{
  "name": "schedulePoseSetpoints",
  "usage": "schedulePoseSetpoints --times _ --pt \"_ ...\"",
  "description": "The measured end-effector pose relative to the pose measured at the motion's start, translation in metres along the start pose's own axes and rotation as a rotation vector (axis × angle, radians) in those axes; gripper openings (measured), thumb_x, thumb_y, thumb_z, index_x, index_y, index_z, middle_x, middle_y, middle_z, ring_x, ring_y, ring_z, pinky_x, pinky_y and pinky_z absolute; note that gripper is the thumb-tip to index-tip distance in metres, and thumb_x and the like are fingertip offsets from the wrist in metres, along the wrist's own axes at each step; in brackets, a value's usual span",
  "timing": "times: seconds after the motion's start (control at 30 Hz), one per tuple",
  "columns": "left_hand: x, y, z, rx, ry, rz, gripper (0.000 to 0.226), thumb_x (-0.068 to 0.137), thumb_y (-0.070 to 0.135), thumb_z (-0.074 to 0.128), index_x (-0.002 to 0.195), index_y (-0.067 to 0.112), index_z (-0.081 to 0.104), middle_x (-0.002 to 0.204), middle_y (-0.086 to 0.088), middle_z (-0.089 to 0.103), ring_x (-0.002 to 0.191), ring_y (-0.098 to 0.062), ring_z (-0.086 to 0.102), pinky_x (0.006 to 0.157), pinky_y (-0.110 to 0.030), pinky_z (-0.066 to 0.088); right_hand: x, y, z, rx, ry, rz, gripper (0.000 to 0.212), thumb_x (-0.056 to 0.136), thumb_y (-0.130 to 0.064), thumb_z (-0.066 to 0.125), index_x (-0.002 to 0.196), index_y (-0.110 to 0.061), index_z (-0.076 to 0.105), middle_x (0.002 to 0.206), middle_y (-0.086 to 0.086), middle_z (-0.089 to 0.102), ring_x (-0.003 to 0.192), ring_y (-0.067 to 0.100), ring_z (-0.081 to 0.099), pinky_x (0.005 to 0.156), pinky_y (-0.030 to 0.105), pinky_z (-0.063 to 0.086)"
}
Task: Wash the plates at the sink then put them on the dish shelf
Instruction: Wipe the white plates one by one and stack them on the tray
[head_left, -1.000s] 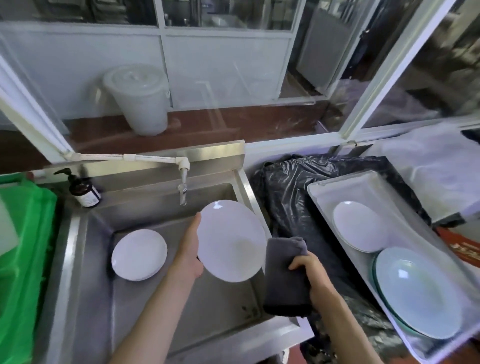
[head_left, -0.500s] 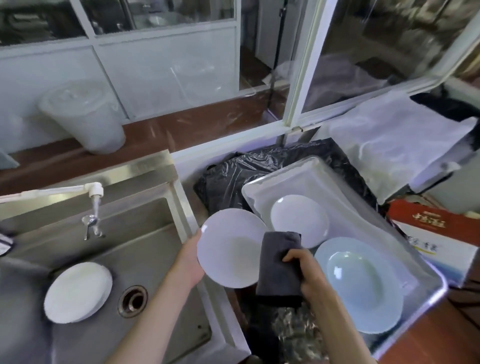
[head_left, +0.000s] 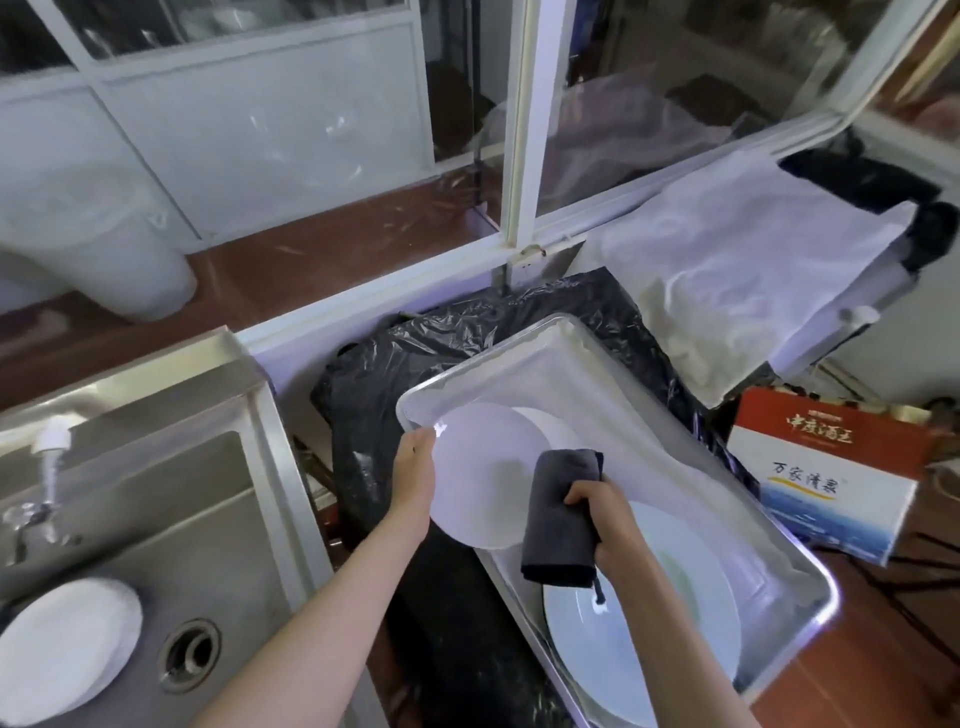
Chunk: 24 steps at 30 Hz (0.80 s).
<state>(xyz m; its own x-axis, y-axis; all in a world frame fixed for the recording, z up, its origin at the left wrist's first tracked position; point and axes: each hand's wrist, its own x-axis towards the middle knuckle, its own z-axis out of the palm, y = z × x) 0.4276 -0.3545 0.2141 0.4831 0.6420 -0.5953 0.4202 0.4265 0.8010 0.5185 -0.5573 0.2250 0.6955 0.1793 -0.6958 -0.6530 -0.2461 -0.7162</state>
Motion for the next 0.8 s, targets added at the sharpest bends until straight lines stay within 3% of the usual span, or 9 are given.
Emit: schedulePoseSetpoints --times 0.1,0.27,0.47,0.67,0.8 --pt "0.016 -0.004 0.02 0.067 -0.015 0.04 0.029 0.107 0.032 0.051 0.135 0.025 0.055 0.128 0.005 0.057 0.117 -0.018 0.052 0.095 -0.034 0.039 0.018 -0.006 -0.008 -0.036 0.016 0.001 0.027 0.083 0.008 0.052 0.107 0.0 0.062 0.096 0.02 0.065 0.087 0.034 0.064 0.07 0.036 0.049" --pt "0.034 -0.016 0.045 0.188 -0.051 0.025 0.048 0.102 0.029 0.058 0.149 0.021 0.046 0.142 0.001 0.05 0.123 -0.022 0.05 0.095 -0.035 0.04 0.039 -0.004 -0.015 -0.13 0.046 -0.048 0.026 0.081 0.004 0.053 0.103 -0.003 0.061 0.096 0.024 0.066 0.1 0.045 0.067 0.073 0.043 0.052" --pt "0.037 -0.027 0.063 0.233 -0.04 0.022 0.055 0.102 0.029 0.057 0.154 0.022 0.041 0.149 0.002 0.048 0.126 -0.021 0.049 0.097 -0.035 0.039 0.048 0.0 -0.015 -0.176 0.068 -0.066 0.03 0.071 -0.006 0.054 0.1 -0.009 0.063 0.101 0.025 0.07 0.096 0.041 0.069 0.084 0.054 0.058" --pt "0.04 -0.029 0.068 0.22 -0.031 0.028 0.056 0.103 0.027 0.055 0.157 0.022 0.042 0.158 0.001 0.045 0.144 -0.025 0.043 0.111 -0.037 0.037 0.053 0.003 -0.01 -0.185 0.091 -0.058 0.019 0.082 -0.002 0.054 0.1 -0.004 0.06 0.092 0.018 0.065 0.088 0.035 0.065 0.074 0.042 0.053" --pt "0.045 -0.031 0.06 0.228 -0.066 0.005 0.058 0.102 0.026 0.056 0.158 0.023 0.041 0.16 0.001 0.042 0.144 -0.024 0.042 0.108 -0.034 0.036 0.055 0.007 -0.006 -0.212 0.082 -0.042 0.019 0.083 -0.005 0.057 0.101 -0.005 0.06 0.098 0.022 0.068 0.094 0.038 0.067 0.08 0.047 0.057"
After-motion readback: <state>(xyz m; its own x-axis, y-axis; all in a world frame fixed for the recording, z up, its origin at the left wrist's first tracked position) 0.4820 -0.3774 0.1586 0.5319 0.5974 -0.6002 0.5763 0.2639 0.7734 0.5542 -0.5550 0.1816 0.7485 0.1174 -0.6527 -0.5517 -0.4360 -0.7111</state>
